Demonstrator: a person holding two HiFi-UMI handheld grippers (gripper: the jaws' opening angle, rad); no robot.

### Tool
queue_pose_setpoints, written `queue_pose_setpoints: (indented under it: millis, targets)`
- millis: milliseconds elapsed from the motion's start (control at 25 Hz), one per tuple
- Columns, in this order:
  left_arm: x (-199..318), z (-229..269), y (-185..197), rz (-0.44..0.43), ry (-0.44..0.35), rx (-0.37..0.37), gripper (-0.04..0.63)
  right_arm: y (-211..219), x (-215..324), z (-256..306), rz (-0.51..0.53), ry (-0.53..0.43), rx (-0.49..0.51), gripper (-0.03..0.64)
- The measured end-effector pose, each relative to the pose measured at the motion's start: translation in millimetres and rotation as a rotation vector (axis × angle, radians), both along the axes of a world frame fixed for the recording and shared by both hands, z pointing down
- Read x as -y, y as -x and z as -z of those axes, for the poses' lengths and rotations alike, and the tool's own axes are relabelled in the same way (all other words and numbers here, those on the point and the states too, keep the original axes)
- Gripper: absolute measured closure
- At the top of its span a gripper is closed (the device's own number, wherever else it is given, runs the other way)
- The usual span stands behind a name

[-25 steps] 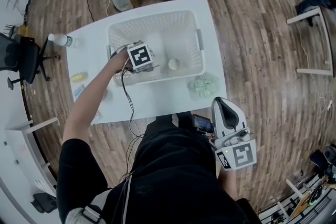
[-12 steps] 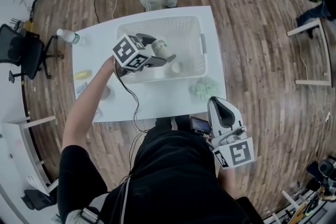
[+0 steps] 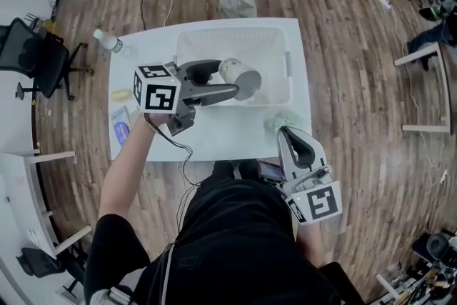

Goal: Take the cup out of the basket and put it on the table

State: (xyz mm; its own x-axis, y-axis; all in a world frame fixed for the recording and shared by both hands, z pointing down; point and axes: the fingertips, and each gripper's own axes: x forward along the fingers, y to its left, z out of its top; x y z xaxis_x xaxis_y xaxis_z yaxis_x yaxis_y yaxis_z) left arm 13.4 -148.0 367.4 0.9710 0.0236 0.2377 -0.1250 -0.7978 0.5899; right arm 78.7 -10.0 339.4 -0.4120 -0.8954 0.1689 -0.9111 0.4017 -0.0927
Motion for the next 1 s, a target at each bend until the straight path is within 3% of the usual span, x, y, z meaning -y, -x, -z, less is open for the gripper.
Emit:
queue_pose_setpoints:
  millis: [240, 600, 800, 1000]
  targets:
    - [-19, 27, 37, 0.139, 0.181, -0.234, 0.196, 24, 15, 13, 0.054, -0.029, -0.038, 0.591]
    - [-55, 19, 83, 0.302, 0.272, -0.417, 0.196, 74, 44, 14, 0.167, 0.038, -0.004, 0.589]
    - [-71, 10, 100, 0.372, 0.321, -0.491, 0.196, 100, 49, 18, 0.23, 0.047, 0.016, 0.588]
    - [-78, 1, 114, 0.401, 0.304, -0.478, 0.196, 123, 51, 16, 0.301, 0.065, 0.023, 0.572]
